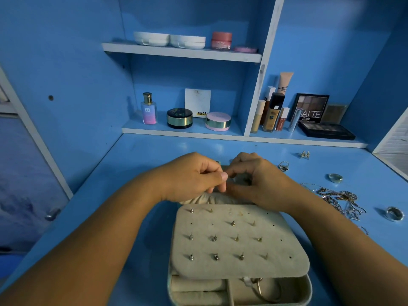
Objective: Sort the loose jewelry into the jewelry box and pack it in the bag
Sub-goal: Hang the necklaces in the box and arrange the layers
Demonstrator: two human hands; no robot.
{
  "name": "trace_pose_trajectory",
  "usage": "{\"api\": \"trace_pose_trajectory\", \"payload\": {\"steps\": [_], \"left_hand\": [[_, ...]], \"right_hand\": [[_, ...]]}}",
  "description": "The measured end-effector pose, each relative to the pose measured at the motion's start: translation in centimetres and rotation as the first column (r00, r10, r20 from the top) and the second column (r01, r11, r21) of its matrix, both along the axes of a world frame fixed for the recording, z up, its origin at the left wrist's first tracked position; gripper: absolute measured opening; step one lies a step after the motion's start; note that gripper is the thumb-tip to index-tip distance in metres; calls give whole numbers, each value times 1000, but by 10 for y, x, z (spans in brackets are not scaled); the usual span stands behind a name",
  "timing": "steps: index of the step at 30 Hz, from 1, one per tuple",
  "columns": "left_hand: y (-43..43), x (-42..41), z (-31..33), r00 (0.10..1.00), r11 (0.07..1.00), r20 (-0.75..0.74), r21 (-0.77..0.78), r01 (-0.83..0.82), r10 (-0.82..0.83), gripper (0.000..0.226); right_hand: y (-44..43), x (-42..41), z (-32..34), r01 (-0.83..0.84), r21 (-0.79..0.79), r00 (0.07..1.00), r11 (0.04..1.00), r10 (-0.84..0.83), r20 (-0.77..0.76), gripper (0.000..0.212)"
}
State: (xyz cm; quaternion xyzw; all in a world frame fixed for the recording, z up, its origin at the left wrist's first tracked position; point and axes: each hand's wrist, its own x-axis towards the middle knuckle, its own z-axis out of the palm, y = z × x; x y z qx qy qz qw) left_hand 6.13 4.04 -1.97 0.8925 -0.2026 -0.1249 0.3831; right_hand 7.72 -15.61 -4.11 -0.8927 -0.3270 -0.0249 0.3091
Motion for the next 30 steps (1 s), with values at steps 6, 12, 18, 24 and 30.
{"api": "trace_pose_trajectory", "payload": {"steps": [6,12,18,24,30], "left_hand": [[13,2,5,998,999,-48,18,-42,42,17],[23,4,4,999,989,-48,145,-18,26,11],[24,4,4,999,980,-41,195,33,-25,11],[19,4,0,1000,979,-14,201,26,-24,7],[19,4,1,999,986,34,164,13,-19,10]], "right_hand": [[-4,-1,2,39,98,992,994,-26,-126,11],[-11,-2,7,80,183,984,980,-49,-169,11],[-11,-2,9,98,161,986,982,-74,-147,12],[-1,-5,0,109,44,994,993,-109,-3,10],[-2,-6,1,139,16,990,990,-138,-41,22]]}}
